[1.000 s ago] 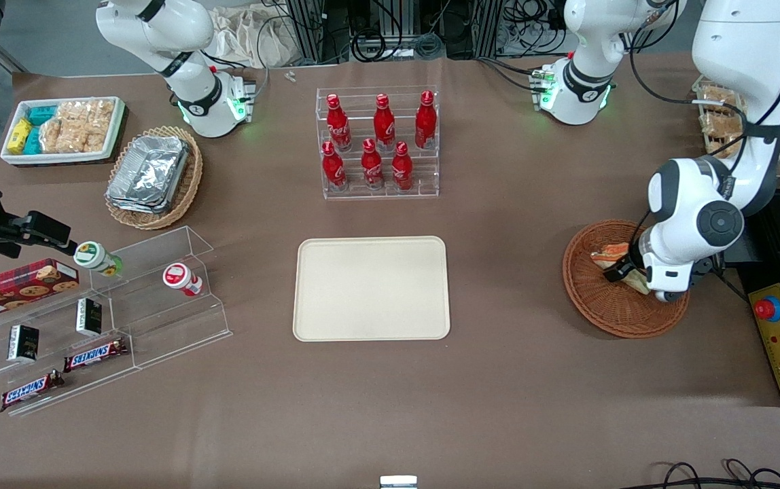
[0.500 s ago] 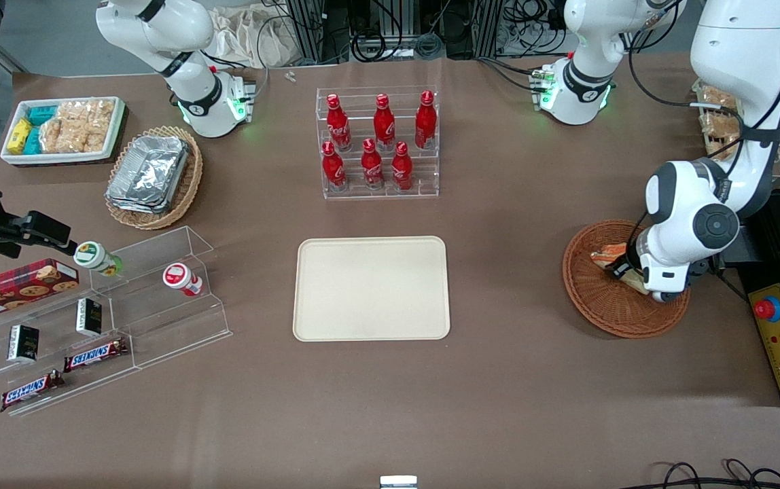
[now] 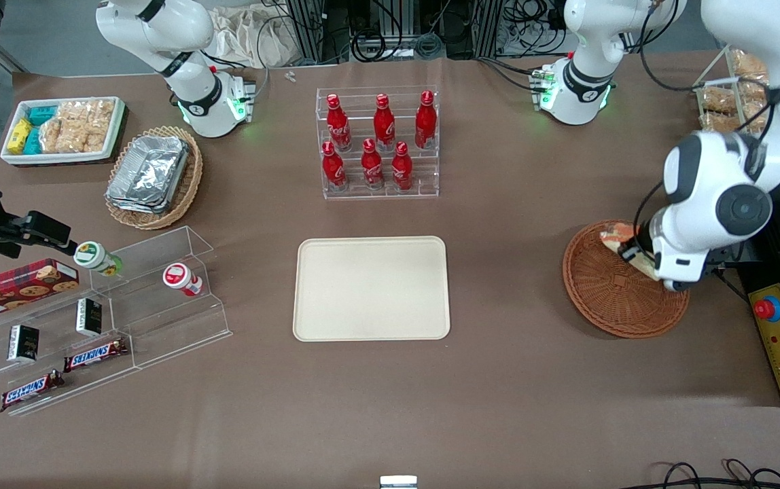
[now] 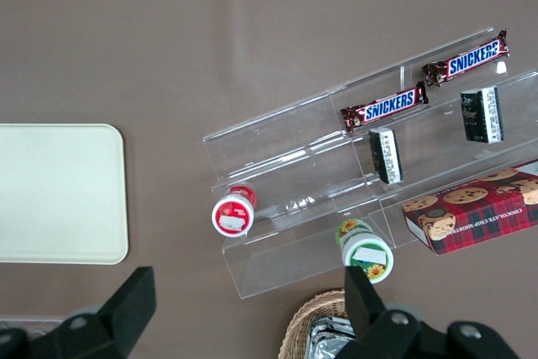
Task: Place sandwich from basket to tray
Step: 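Lift the sandwich out of the basket and carry it toward the tray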
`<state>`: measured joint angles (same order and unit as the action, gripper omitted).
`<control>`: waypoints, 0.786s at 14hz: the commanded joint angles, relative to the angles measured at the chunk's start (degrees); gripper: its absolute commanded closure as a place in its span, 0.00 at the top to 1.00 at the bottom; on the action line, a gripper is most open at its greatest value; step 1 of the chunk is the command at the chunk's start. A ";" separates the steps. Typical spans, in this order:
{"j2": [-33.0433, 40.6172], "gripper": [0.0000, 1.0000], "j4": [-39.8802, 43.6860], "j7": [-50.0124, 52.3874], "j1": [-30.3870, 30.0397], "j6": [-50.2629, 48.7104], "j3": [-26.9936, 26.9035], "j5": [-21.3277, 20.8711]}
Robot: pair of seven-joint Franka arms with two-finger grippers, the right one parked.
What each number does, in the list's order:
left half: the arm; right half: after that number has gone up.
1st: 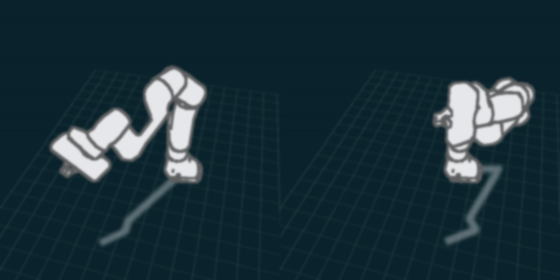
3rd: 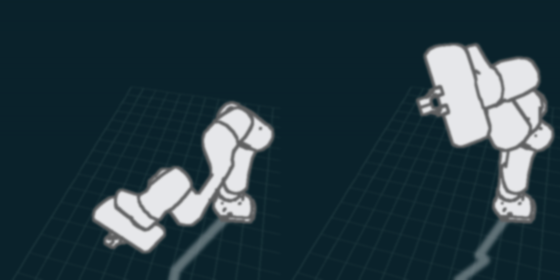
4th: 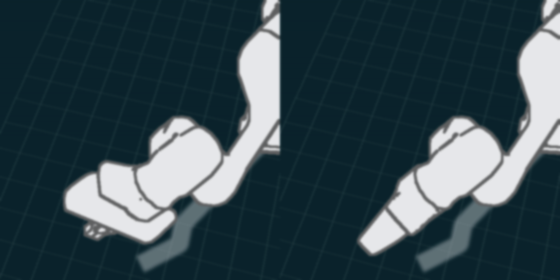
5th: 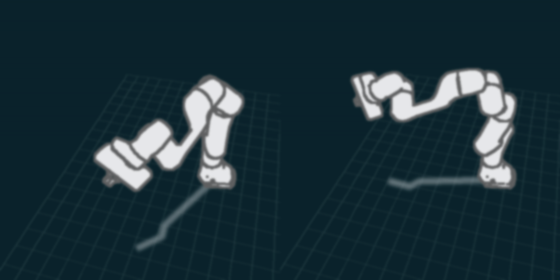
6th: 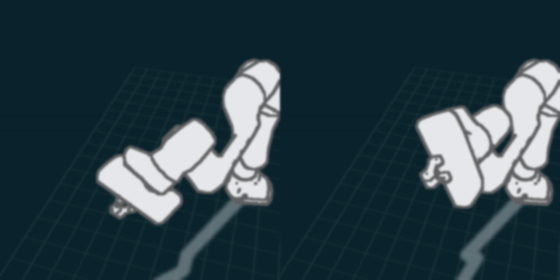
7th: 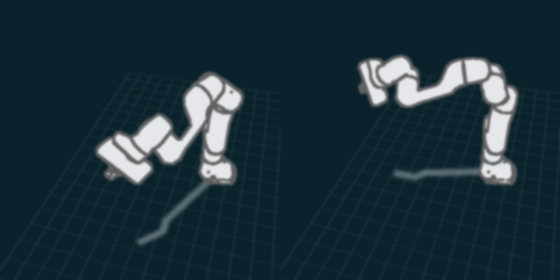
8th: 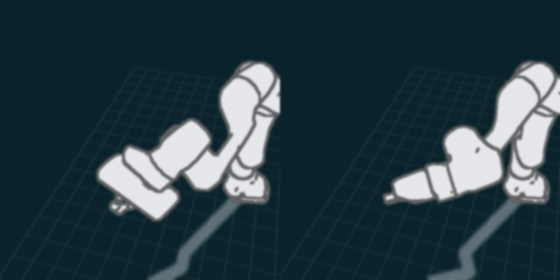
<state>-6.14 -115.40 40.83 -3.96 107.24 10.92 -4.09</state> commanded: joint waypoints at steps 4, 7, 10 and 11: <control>1.05 0.00 6.77 -5.85 0.44 -6.27 15.68 8.47; -3.24 0.00 5.89 -5.06 0.79 2.86 23.78 8.83; -7.99 0.00 5.80 -5.06 6.39 12.52 25.55 6.56; -10.53 0.00 5.97 -4.97 8.16 15.25 25.55 2.63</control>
<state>-12.65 -110.63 36.40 1.12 118.52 36.38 2.60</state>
